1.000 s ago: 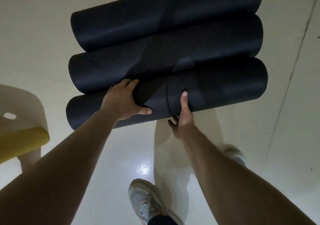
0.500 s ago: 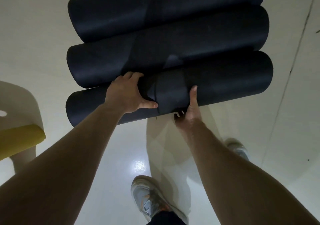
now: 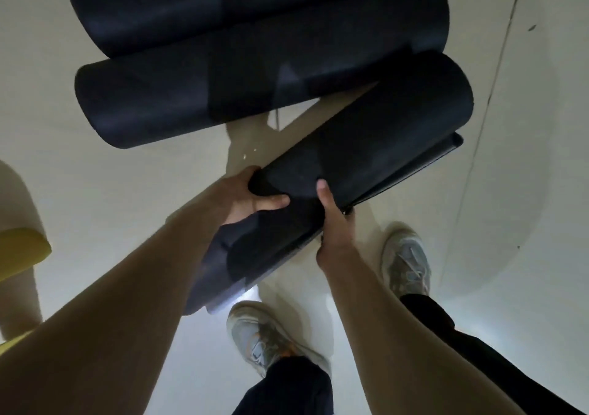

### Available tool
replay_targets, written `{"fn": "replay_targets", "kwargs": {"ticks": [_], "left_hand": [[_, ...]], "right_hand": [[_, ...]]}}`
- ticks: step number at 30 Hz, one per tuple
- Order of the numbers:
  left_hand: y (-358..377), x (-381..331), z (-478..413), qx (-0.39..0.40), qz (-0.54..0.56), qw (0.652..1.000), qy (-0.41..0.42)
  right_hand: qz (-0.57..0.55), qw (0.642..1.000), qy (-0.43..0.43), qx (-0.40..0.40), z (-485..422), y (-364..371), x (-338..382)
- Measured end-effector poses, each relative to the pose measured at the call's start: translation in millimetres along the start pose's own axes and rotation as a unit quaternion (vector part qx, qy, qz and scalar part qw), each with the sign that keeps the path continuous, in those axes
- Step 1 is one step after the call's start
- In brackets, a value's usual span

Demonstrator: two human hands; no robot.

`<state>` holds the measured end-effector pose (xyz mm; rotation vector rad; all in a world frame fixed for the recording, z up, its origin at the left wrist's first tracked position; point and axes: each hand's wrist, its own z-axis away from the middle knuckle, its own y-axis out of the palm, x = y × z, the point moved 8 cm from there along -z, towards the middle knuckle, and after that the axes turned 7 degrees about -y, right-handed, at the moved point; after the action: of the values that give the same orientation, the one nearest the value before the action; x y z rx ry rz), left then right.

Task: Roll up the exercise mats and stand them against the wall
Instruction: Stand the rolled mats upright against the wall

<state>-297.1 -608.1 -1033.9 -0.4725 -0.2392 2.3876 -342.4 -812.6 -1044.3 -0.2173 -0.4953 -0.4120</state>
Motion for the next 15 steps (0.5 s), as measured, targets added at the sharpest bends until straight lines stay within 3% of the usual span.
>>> {"fn": "replay_targets", "kwargs": {"ticks": [7, 15], "left_hand": [[11.9, -5.9, 0.7, -0.035, 0.034, 0.998, -0.029], [1.8, 23.2, 161.1, -0.034, 0.147, 0.987, -0.05]], "right_hand": [[0.037, 0.999, -0.016, 0.005, -4.0, -0.1, -8.7], [0.096, 0.989, -0.107, 0.044, 145.1, -20.6, 35.6]]}}
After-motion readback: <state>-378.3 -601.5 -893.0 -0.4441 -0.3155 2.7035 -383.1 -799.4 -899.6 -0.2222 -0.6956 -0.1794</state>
